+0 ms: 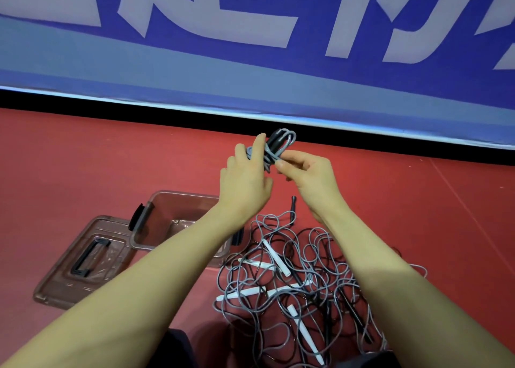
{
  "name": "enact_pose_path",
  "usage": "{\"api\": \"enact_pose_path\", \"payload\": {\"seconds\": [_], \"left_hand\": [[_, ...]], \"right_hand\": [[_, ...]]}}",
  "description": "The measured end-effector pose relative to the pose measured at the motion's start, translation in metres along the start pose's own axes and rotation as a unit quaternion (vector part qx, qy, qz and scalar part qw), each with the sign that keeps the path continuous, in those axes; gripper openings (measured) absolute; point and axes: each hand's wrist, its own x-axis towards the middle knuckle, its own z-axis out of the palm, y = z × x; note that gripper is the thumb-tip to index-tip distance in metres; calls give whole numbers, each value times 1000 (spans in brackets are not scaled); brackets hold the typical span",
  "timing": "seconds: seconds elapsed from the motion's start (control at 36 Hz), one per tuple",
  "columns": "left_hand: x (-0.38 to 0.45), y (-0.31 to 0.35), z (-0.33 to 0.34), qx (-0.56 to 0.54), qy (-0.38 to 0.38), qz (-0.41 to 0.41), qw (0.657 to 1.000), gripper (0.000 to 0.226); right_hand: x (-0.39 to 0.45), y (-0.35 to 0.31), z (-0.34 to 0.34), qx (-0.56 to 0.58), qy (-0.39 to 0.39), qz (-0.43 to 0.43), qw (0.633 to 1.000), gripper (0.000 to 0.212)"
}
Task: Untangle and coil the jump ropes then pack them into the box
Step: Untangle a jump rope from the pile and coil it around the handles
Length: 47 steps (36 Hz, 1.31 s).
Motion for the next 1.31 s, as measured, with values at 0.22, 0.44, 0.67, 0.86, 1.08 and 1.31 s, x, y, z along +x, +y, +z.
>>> {"api": "enact_pose_path", "payload": {"seconds": [0.22, 0.44, 0.67, 0.86, 1.08, 1.31], "left_hand": [[0, -4, -1, -58, 20, -23, 998, 46], [1, -3, -3, -284, -26, -46, 957, 45], [6, 2, 5, -400, -106, -150, 898, 41], [3, -9, 8, -353, -97, -147, 919, 48], [-2, -5, 9, -213, -23, -17, 977, 62], [-1, -7, 5, -158, -6, -24, 987, 49]], "right_hand": [[1, 4, -2, 24, 15, 39, 999, 24], [5, 9, 3, 140, 96, 123, 978, 21], [7, 5, 17, 110, 61, 75, 989, 29], [7, 3, 17, 53, 75, 99, 991, 24], [11, 1, 14, 48, 98, 69, 992, 12], [6, 4, 12, -47, 23, 29, 998, 21]]}}
